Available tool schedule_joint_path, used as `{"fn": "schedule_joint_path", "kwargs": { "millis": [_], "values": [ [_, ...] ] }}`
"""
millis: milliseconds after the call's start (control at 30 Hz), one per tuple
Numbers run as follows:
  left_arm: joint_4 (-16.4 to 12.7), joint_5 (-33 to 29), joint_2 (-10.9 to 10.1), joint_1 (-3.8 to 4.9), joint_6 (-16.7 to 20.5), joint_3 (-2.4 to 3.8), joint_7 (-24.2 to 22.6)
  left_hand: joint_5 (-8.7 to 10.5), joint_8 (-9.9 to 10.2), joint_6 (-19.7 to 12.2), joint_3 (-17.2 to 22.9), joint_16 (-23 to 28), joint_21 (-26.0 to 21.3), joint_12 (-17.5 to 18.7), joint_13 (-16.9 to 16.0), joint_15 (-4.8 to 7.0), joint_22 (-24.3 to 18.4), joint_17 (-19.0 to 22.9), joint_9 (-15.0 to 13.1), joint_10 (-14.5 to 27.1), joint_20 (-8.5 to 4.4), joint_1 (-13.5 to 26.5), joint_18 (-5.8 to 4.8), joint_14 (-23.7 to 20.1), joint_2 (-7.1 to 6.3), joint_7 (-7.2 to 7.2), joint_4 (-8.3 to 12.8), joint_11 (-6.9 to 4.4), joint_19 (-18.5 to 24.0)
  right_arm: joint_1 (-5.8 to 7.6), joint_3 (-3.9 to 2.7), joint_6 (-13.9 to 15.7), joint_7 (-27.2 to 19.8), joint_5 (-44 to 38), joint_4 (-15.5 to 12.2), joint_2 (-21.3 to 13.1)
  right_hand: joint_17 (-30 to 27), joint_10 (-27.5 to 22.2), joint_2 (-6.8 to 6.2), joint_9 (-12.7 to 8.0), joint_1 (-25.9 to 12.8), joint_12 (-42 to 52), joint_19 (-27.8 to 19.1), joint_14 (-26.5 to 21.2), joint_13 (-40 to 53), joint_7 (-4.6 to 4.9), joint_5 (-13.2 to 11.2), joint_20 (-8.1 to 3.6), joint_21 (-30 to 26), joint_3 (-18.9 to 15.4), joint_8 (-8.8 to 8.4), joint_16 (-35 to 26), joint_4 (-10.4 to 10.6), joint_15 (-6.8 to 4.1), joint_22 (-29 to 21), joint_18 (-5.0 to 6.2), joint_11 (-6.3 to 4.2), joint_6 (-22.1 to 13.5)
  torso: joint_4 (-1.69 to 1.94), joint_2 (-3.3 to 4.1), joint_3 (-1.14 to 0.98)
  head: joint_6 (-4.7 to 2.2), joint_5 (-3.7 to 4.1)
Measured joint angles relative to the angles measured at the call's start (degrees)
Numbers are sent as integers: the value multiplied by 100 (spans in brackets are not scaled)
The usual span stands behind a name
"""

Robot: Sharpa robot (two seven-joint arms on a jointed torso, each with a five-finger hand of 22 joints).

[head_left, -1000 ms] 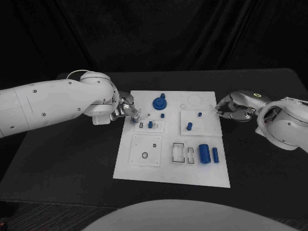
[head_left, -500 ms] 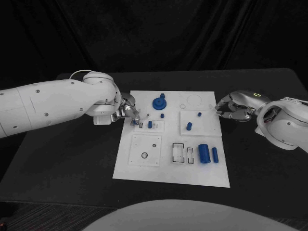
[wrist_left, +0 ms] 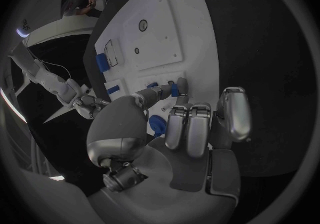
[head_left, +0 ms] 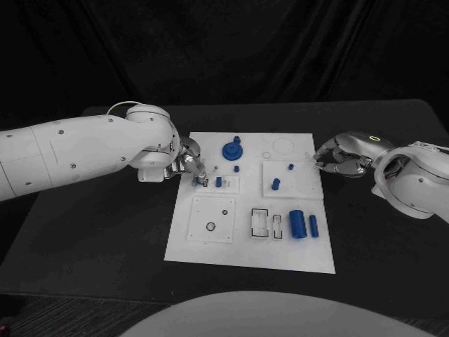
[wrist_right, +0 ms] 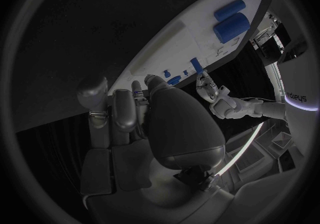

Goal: Assemble the parts on the task board

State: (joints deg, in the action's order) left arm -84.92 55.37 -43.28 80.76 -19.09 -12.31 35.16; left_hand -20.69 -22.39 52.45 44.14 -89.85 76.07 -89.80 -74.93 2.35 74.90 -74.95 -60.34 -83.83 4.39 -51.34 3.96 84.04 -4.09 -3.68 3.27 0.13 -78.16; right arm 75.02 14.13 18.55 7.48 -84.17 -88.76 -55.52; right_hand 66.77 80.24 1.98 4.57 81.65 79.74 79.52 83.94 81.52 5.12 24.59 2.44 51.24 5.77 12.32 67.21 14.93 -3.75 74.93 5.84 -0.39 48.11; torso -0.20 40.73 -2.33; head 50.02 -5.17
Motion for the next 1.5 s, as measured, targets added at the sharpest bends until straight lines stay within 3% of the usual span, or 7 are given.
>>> {"fn": "schedule_joint_path", "kwargs": {
  "millis": [1500],
  "values": [
    [64,4,125,-17,-47,-2,-47,11,33,-14,0,0,0,0,0,0,0,3,1,0,0,-23,0,0,22,-11,0,0,0,0,0,10,0,1,2,18,0,-10,17,1,17,20,1,-1,0,0,0,1,0,0,0,0,0,1,-2,0,10,0,9,-1,-2,-2,11]
  ]
}}
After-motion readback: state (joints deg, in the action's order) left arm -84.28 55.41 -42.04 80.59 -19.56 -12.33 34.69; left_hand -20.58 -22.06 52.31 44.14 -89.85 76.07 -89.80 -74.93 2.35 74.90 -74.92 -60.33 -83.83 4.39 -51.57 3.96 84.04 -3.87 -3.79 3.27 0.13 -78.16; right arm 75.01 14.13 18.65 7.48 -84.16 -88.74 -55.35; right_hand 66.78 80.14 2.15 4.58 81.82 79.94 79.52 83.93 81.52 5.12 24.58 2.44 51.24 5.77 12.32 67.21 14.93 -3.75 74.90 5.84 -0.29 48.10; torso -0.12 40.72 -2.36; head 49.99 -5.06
